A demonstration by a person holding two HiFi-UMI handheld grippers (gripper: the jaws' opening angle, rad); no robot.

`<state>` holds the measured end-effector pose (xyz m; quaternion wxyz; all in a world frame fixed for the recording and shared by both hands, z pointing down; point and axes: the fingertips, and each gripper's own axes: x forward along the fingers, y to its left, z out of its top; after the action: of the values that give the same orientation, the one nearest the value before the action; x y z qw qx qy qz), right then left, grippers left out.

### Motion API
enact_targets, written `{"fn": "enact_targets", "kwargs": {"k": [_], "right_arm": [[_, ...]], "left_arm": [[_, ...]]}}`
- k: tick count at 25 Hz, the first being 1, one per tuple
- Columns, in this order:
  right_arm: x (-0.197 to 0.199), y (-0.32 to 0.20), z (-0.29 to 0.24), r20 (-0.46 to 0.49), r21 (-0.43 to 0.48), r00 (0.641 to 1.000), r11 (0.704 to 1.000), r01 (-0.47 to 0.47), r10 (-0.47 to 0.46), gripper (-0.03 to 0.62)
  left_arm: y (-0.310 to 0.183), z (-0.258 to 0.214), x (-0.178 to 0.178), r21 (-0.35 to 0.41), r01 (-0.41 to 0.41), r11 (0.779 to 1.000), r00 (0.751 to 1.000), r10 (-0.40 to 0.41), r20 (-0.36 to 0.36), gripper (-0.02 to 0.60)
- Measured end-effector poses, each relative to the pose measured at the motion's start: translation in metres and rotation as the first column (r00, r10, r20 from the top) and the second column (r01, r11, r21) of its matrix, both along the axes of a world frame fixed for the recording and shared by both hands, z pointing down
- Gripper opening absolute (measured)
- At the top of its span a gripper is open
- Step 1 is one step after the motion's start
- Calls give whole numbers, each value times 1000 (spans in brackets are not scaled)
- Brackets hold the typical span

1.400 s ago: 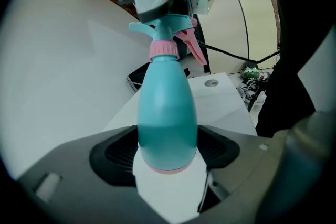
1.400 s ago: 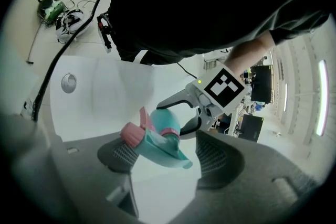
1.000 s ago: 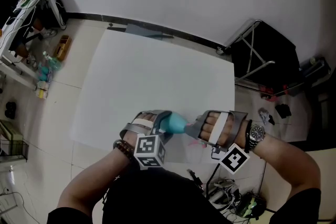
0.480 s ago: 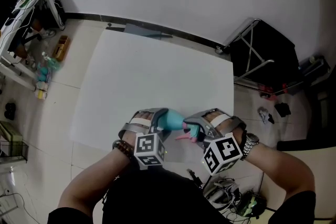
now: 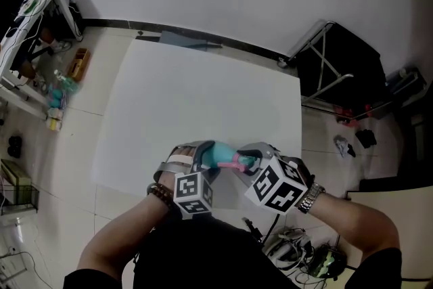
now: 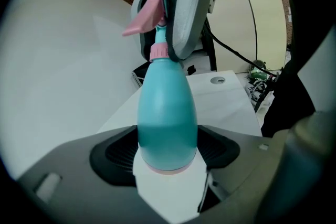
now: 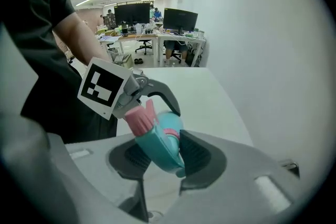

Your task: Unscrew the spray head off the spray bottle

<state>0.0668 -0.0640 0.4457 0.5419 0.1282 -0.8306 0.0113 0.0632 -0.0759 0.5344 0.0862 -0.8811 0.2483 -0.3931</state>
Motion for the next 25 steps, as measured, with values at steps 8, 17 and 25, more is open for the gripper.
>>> {"fn": "enact_targets", "kwargs": {"k": [8, 17, 25], "right_arm": [[-2, -8, -7, 37, 69, 999, 997, 26, -29, 213], [-1, -19, -23, 149, 92, 986, 992, -84, 70, 227], [11, -19, -20, 241, 72, 953, 976, -205, 183, 227]], "left_arm": [[4, 13, 1, -108, 31, 994, 994, -42, -101, 377], [-4, 25, -10, -203, 81, 976, 967, -127, -221, 380], [-13, 43, -13, -267, 107, 958, 943, -183, -278, 380]]}}
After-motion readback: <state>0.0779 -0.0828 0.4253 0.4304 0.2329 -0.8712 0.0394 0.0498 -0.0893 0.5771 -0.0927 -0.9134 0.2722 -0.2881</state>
